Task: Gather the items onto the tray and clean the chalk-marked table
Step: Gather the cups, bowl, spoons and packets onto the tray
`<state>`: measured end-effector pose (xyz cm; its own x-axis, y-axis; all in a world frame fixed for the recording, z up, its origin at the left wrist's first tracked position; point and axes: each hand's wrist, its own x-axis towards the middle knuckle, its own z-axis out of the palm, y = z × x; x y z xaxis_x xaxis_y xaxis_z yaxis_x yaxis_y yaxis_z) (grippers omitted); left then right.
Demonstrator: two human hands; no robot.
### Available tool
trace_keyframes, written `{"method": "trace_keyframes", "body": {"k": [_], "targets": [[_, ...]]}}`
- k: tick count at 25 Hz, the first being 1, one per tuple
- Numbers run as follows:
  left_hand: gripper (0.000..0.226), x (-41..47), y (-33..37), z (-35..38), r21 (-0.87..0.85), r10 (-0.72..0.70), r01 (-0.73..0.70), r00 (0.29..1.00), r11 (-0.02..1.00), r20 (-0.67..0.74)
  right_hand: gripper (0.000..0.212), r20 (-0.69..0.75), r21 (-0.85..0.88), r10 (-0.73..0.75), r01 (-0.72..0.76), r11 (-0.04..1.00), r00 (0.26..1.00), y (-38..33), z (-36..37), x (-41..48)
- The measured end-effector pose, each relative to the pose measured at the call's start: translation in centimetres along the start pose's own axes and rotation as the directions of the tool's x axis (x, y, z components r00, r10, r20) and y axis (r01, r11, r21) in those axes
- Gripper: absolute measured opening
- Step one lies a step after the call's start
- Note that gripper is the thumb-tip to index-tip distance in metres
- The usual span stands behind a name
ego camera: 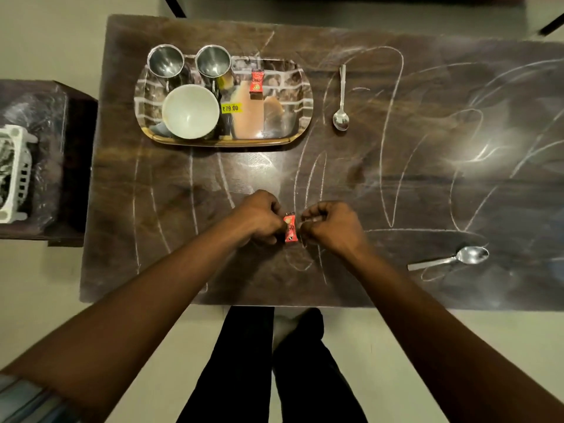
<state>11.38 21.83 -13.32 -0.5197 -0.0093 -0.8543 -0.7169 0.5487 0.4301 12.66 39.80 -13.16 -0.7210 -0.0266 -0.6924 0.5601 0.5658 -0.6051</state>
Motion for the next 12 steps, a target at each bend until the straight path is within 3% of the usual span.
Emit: {"method": "trace_keyframes", "body": {"k": [2, 6, 12], "targets": [[0.013, -0.4, -1.1, 1.1, -0.131, 0.038, -0.05, 0.995, 0.99, -0.09, 0.019, 0.015, 0.0, -0.012, 0.012, 1.0, 1.0, 0.5, 1.3, -1.0], [0.025, -0.7, -3.0, 2.5, -0.319, 0.061, -0.134, 0.971, 0.938, -0.23, 0.025, -0.011, -0.003, -0.078, 0.078, 0.997, 0.997, 1.5, 3.1, -2.0], [0.028, -1.5, -4.5, 3.4, -0.466, 0.116, -0.205, 0.97, 0.861, -0.211, 0.019, -0.038, -0.07, -0.187, 0.184, 0.98, 0.982, 1.7, 3.2, -2.2]]}}
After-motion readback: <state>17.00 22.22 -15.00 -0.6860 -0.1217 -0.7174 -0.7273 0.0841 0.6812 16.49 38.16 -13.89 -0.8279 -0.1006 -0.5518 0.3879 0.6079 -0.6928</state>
